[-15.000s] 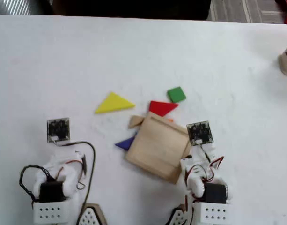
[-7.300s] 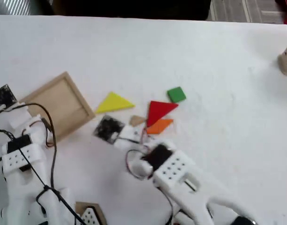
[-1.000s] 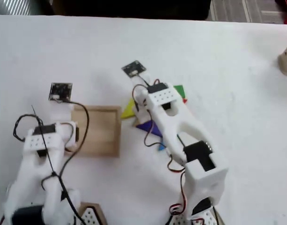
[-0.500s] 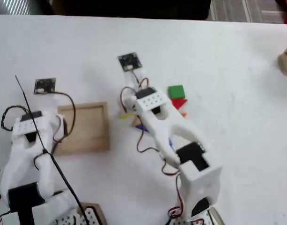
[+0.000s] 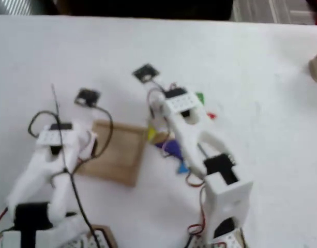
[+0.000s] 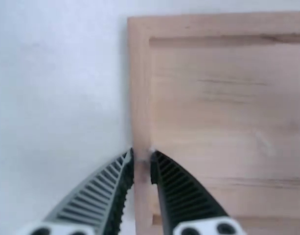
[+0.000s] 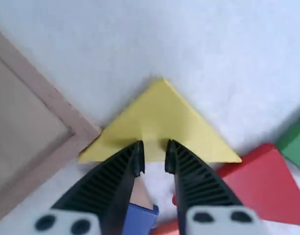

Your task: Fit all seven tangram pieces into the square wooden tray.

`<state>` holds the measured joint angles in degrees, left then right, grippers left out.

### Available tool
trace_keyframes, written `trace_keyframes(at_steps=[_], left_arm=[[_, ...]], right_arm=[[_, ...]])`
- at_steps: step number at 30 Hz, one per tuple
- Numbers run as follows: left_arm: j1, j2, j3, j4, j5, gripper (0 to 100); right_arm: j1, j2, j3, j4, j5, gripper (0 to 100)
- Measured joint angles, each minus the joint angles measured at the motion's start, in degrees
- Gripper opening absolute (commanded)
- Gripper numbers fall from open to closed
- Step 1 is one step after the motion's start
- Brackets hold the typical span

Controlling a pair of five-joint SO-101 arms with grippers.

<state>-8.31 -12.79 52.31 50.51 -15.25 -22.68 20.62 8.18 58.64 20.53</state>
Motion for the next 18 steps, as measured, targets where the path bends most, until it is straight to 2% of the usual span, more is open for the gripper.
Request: trace_keyframes(at_steps=[6, 12, 18], left_arm=[[4.22, 0.0, 0.0, -1.23, 1.05, 2], [8.09, 0.0, 0.09, -3.69, 10.55, 2], [9.58, 0.0, 0.09, -5.71, 16.26, 2]], right_arm=[[5.71, -1.41, 0.97, 5.54, 2.46, 5.0], [7.91, -11.16, 6.42, 9.05, 2.64, 5.0], [10.37, -22.86, 18.29, 6.59, 1.49, 5.0]])
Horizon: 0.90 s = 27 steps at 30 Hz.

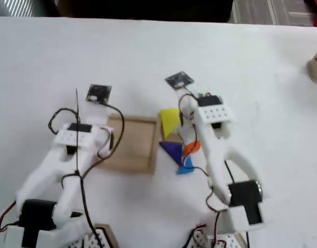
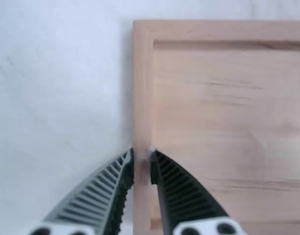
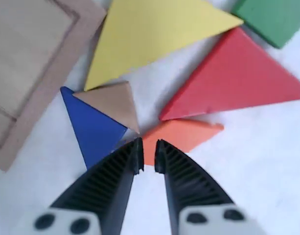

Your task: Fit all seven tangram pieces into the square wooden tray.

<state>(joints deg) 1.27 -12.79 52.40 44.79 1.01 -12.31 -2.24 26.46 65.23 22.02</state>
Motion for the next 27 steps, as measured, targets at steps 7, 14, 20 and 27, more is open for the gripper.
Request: trace_keyframes(at_steps=[7, 14, 20, 27], left_arm=[[0.09, 0.0, 0.0, -0.44, 4.48, 2], [0.7, 0.0, 0.0, -0.35, 8.35, 5], [0.53, 0.0, 0.0, 2.02, 8.35, 31], [0.53, 0.0, -0.09, 11.34, 8.35, 40]], right_arm=[[4.31, -12.31, 12.48, -3.78, -0.79, 5.0], [4.31, -16.44, 19.78, -7.38, -0.79, 5.0], [5.19, -16.26, 19.87, -8.79, -0.97, 5.0], [5.19, -15.91, 19.87, -8.79, -0.97, 5.0]])
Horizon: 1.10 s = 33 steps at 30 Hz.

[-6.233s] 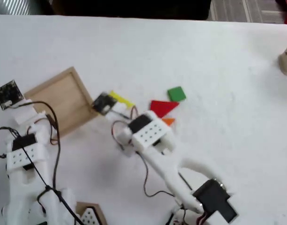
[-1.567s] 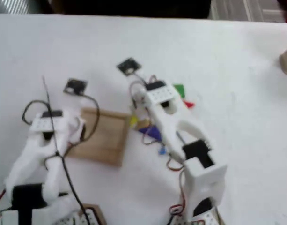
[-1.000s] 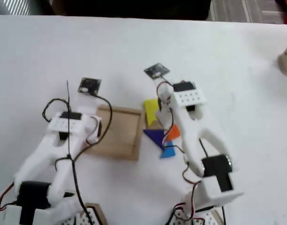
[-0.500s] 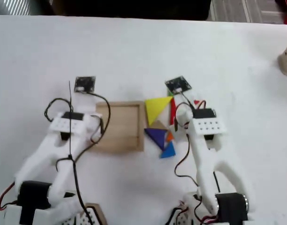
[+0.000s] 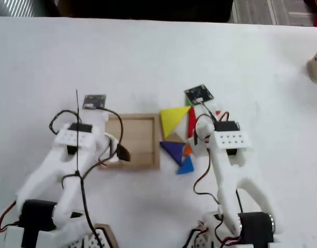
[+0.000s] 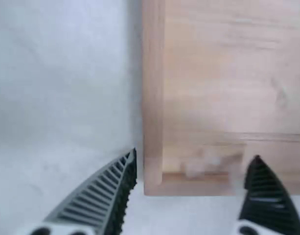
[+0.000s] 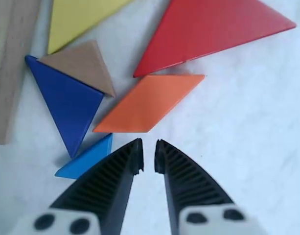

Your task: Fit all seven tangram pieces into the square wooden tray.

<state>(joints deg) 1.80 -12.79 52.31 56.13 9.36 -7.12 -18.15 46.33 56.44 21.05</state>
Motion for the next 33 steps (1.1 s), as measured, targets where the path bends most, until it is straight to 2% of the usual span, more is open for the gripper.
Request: trace_keyframes(at_steps=[4, 6, 9, 13, 18, 24, 26, 29, 33], left_arm=[[0.0, 0.0, 0.0, 1.14, 0.0, 40], [0.0, 0.0, -1.67, 3.43, -2.2, 40], [0.0, 0.0, -5.89, 9.76, -8.18, 34], [2.02, 0.0, -9.05, 12.31, -9.76, 27], [10.55, 0.0, -9.93, 7.56, -9.85, 24], [26.11, 0.0, -9.93, -0.44, -9.85, 23], [30.68, 0.18, -9.93, -2.02, -7.56, 23], [34.02, 0.26, -10.73, -3.43, -3.6, 23], [34.46, 2.46, -11.16, -6.15, -0.88, 23]], right_arm=[[-0.09, 0.0, 0.0, 0.0, 0.0, 5.0], [-0.09, 0.0, 0.0, 0.0, 0.0, 5.0], [0.35, 0.0, 0.09, 0.44, 0.09, 5.0], [4.4, 0.0, 0.26, 0.7, 0.09, 5.0], [10.46, 0.0, 3.16, 0.35, 2.37, 5.0], [14.33, 0.0, 4.48, -1.76, 4.48, 5.0], [14.51, 0.0, 4.48, -2.11, 4.48, 5.0], [14.42, 0.0, 4.48, -2.2, 4.84, 5.0], [14.59, 0.0, 4.48, -2.29, 4.84, 5.0]])
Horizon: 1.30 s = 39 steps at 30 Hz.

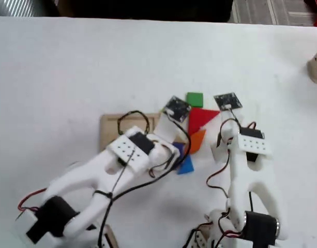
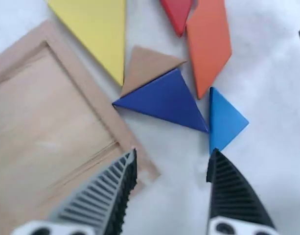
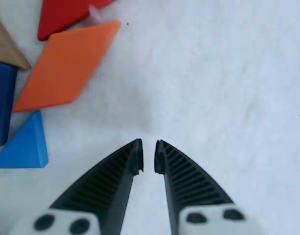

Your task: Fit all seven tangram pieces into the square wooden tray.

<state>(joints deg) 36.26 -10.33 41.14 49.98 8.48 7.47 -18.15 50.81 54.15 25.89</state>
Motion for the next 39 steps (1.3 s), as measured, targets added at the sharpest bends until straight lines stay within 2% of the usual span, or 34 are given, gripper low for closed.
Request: trace_keyframes(at_steps=[9, 12, 15, 20, 26, 29, 33, 39], left_arm=[[0.18, 14.68, -8.09, -3.87, 6.68, 23], [0.18, 18.46, -11.52, -3.78, 8.79, 27], [0.18, 19.52, -13.89, -2.02, 11.16, 31], [0.18, 18.64, -14.51, 2.55, 12.84, 32], [-0.09, 9.41, -14.42, 11.16, 12.13, 32], [-3.69, 4.4, -12.75, 12.75, 8.18, 32], [-13.01, -2.64, -7.56, 15.3, 2.29, 32], [-26.99, -13.98, 1.32, 17.05, -2.64, 32]], right_arm=[[-0.09, 0.0, 1.23, -2.02, 0.0, 5.0], [-0.09, 0.0, 1.32, -2.46, 0.0, 5.0], [0.0, 0.0, 1.32, -2.46, 0.0, 5.0], [-0.09, 0.0, 1.32, -2.46, 0.0, 5.0], [-0.97, 0.0, 1.32, -2.46, 0.0, 5.0], [-0.97, 0.0, 1.32, -2.46, 0.0, 6.7], [-1.14, 0.0, 1.32, -2.46, 0.0, 12.8], [-8.88, -2.29, 1.41, 0.88, 0.0, 13.8]])
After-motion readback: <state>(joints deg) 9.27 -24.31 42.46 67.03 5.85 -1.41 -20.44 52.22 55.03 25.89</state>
